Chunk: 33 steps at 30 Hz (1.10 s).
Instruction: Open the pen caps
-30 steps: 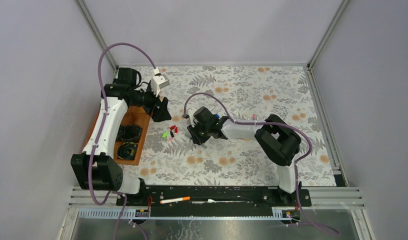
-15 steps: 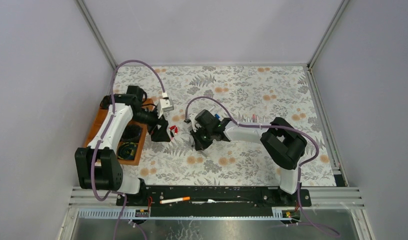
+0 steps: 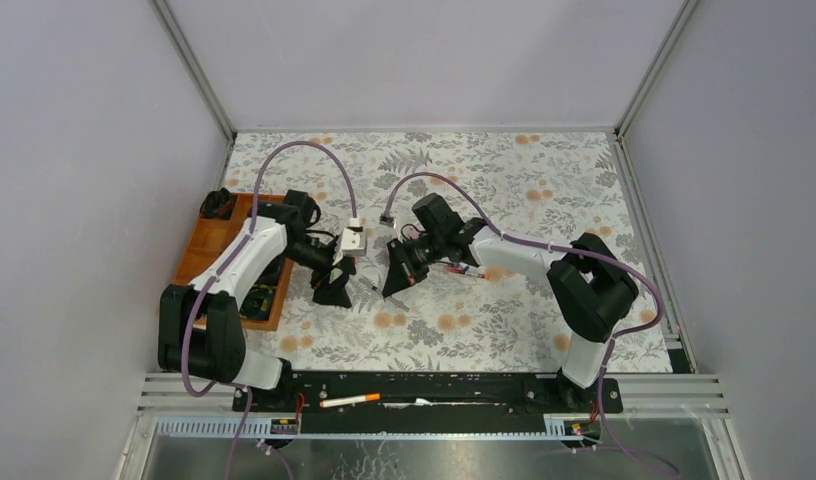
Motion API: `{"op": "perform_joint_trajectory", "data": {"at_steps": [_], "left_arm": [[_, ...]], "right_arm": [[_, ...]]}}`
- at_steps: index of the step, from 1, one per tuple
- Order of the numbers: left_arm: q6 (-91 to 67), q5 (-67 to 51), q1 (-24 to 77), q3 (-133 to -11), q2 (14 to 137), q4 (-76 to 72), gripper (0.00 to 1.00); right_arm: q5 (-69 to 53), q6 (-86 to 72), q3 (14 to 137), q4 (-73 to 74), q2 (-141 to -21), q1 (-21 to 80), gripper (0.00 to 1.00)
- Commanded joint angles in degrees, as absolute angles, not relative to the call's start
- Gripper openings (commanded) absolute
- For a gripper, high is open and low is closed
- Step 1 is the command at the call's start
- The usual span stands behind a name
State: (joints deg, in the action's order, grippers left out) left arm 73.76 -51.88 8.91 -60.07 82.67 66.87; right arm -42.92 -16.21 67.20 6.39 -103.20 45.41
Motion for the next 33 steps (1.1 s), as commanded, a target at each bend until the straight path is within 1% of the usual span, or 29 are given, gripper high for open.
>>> {"op": "perform_joint_trajectory", "data": {"at_steps": [1, 5, 8, 12, 20, 22, 23, 24, 25, 27, 28, 30, 32, 33], "left_arm": [[73.66, -53.29, 11.53, -58.03, 79.46, 59.72, 0.93], [71.71, -51.42, 14.78, -58.21, 79.36, 57.79, 0.89], [70.84, -50.96, 16.33, -58.78, 80.16, 57.75, 0.85], [70.12, -50.49, 18.5, -58.58, 80.66, 57.74, 0.71], [69.55, -48.23, 19.52, -57.32, 78.31, 56.5, 0.3], [69.61, -47.71, 19.8, -57.14, 77.74, 56.51, 0.13], [69.66, -47.58, 19.98, -57.13, 77.44, 56.51, 0.02], [69.58, -47.51, 20.15, -57.13, 77.04, 56.51, 0.0], [69.46, -47.62, 20.25, -57.19, 76.8, 56.51, 0.0], [69.29, -47.8, 20.59, -57.36, 76.24, 56.51, 0.0], [69.24, -47.87, 20.76, -57.45, 76.06, 56.52, 0.0], [69.02, -47.75, 21.11, -57.61, 75.8, 56.51, 0.0], [69.2, -47.59, 21.49, -57.73, 75.68, 56.87, 0.0], [69.44, -47.49, 21.67, -57.86, 75.66, 57.27, 0.0]], "right_arm": [[-54.45, -19.76, 69.16, 5.16, -101.6, 44.87, 0.0], [-57.48, -18.43, 72.32, 8.84, -103.61, 44.74, 0.0], [-59.42, -18.21, 74.05, 10.32, -105.22, 44.67, 0.0], [-60.03, -18.64, 74.71, 10.25, -105.62, 44.65, 0.0], [-59.85, -19.72, 73.04, 8.93, -105.4, 43.96, 0.0], [-59.94, -20.49, 72.58, 8.01, -105.54, 43.95, 0.01], [-59.94, -21.19, 72.29, 7.43, -105.65, 43.95, 0.09], [-60.01, -21.92, 72.0, 6.63, -105.78, 43.95, 0.19], [-60.47, -22.82, 71.56, 5.12, -105.89, 44.02, 0.28], [-61.77, -24.54, 70.8, 2.97, -106.1, 44.39, 0.37], [-62.47, -24.93, 70.73, 2.56, -106.37, 44.59, 0.39], [-63.59, -24.82, 71.11, 3.01, -107.05, 44.98, 0.4], [-64.52, -24.28, 71.72, 3.89, -107.62, 45.16, 0.4], [-64.59, -23.85, 72.06, 4.52, -107.81, 45.17, 0.38]]}}
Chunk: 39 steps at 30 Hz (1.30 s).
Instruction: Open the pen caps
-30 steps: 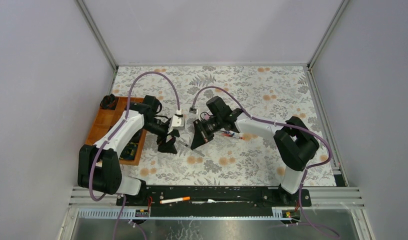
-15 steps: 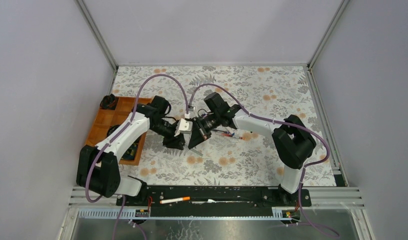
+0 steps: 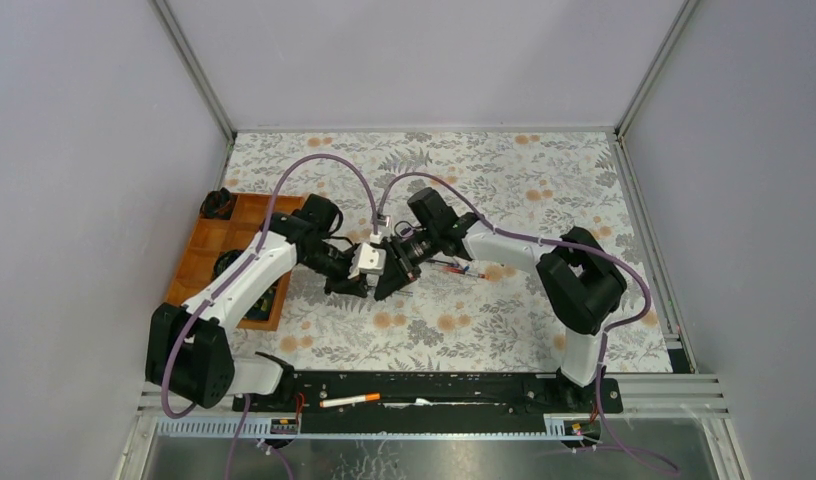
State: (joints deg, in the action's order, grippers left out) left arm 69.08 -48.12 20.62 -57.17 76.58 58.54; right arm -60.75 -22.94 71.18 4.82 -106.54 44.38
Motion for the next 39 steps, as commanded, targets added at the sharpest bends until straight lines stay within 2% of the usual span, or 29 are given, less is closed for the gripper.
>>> {"op": "perform_joint_trajectory", "data": {"at_steps": [1, 3, 5, 6, 11, 15, 21, 25, 28, 33, 36, 39], "left_arm": [[69.72, -47.34, 21.79, -57.97, 75.83, 57.64, 0.0], [70.31, -46.96, 22.0, -58.16, 76.08, 58.4, 0.0], [70.83, -46.18, 22.02, -58.22, 76.27, 58.68, 0.0], [71.04, -45.43, 22.03, -58.26, 76.29, 58.72, 0.0], [74.04, -38.3, 21.13, -58.35, 76.05, 59.25, 0.0], [79.15, -34.29, 15.7, -60.67, 76.64, 61.84, 0.0], [82.99, -35.06, 7.24, -65.33, 80.67, 64.66, 0.0], [79.44, -38.12, 6.67, -61.47, 80.91, 59.97, 0.0], [70.07, -39.68, 6.63, -57.02, 80.96, 50.12, 0.0], [51.0, -36.86, 6.67, -50.71, 85.16, 32.83, 0.05], [46.85, -35.25, 6.77, -48.32, 87.13, 28.11, 0.08], [44.39, -32.25, 8.34, -45.93, 87.3, 24.08, 0.09]], "right_arm": [[-64.44, -23.54, 72.43, 4.89, -107.86, 45.15, 0.35], [-64.49, -23.42, 72.71, 5.11, -107.81, 45.18, 0.25], [-63.32, -22.28, 72.93, 6.56, -107.38, 44.96, 0.04], [-62.48, -21.7, 72.76, 7.35, -107.06, 44.73, 0.0], [-58.9, -21.86, 67.66, 7.65, -102.93, 41.19, 0.0], [-54.73, -17.69, 65.49, 13.54, -100.13, 40.28, 0.0], [-50.09, -14.35, 62.6, 18.38, -97.59, 38.47, 0.0], [-46.72, -13.89, 62.49, 19.34, -94.85, 35.79, 0.0], [-37.53, -14.73, 62.59, 20.58, -92.75, 32.29, 0.0], [-12.4, -19.86, 58.62, 17.68, -88.63, 28.58, 0.0], [1.32, -21.33, 56.82, 16.16, -87.38, 27.77, 0.0], [9.6, -21.66, 56.7, 15.22, -88.42, 26.63, 0.0]]}}
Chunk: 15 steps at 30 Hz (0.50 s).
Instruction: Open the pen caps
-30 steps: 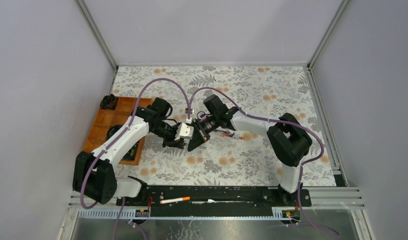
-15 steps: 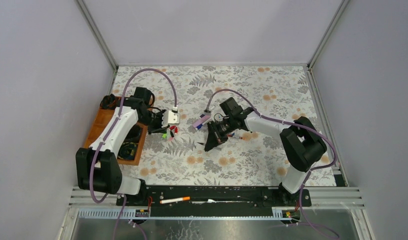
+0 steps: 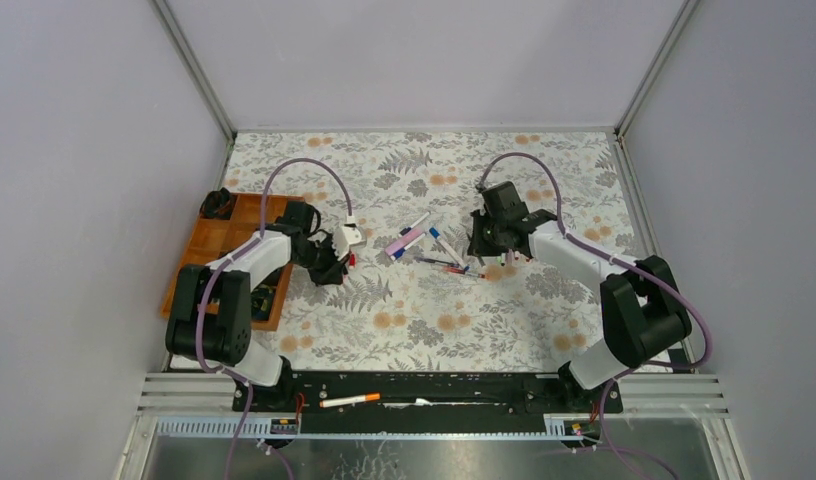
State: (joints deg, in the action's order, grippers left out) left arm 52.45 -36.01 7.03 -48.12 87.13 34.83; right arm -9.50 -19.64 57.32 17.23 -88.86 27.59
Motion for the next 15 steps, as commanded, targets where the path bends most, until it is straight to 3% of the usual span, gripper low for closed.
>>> {"op": "perform_joint_trajectory", "data": {"at_steps": [1, 9, 15], "left_arm": [[43.84, -30.94, 9.02, -45.49, 87.23, 23.14, 0.1], [40.65, -25.95, 10.63, -46.14, 88.99, 22.02, 0.21], [40.59, -25.44, 10.79, -45.79, 88.53, 22.13, 0.37]], "right_arm": [[11.08, -21.63, 57.02, 15.06, -89.19, 26.4, 0.0], [17.27, -21.62, 58.8, 14.19, -94.17, 24.68, 0.02], [18.4, -20.9, 59.8, 13.28, -96.67, 24.14, 0.05]]}}
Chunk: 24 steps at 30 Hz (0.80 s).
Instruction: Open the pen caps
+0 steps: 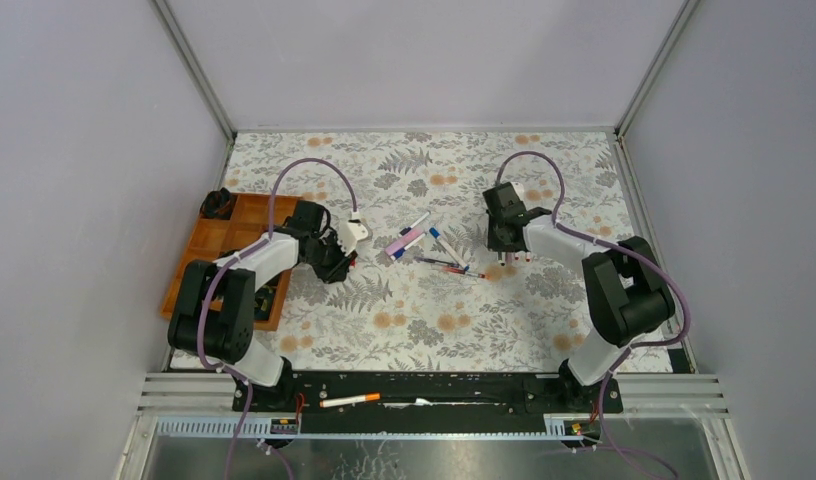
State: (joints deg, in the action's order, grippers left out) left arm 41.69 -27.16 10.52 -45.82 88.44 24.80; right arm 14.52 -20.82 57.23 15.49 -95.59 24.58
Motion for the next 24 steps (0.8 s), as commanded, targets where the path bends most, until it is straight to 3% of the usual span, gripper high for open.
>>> {"op": "perform_joint_trajectory", "data": {"at_steps": [1, 4, 8, 17, 24], "left_arm": [[40.59, -25.67, 10.8, -45.86, 88.09, 22.38, 0.4], [40.41, -26.6, 10.81, -46.79, 86.54, 23.89, 0.49], [39.37, -28.5, 10.78, -49.57, 84.7, 27.6, 0.54], [37.51, -38.98, 8.96, -60.21, 82.32, 40.2, 0.78], [36.3, -41.9, 7.95, -64.41, 80.25, 43.73, 0.8]], "right_arm": [[18.53, -20.73, 59.92, 13.21, -97.01, 24.09, 0.07], [18.93, -19.86, 60.64, 13.24, -98.08, 24.11, 0.1], [20.06, -19.14, 60.76, 13.42, -98.75, 24.17, 0.14], [20.96, -18.37, 59.71, 13.36, -98.74, 24.16, 0.25], [21.02, -18.11, 59.6, 13.7, -98.43, 24.11, 0.26]]}}
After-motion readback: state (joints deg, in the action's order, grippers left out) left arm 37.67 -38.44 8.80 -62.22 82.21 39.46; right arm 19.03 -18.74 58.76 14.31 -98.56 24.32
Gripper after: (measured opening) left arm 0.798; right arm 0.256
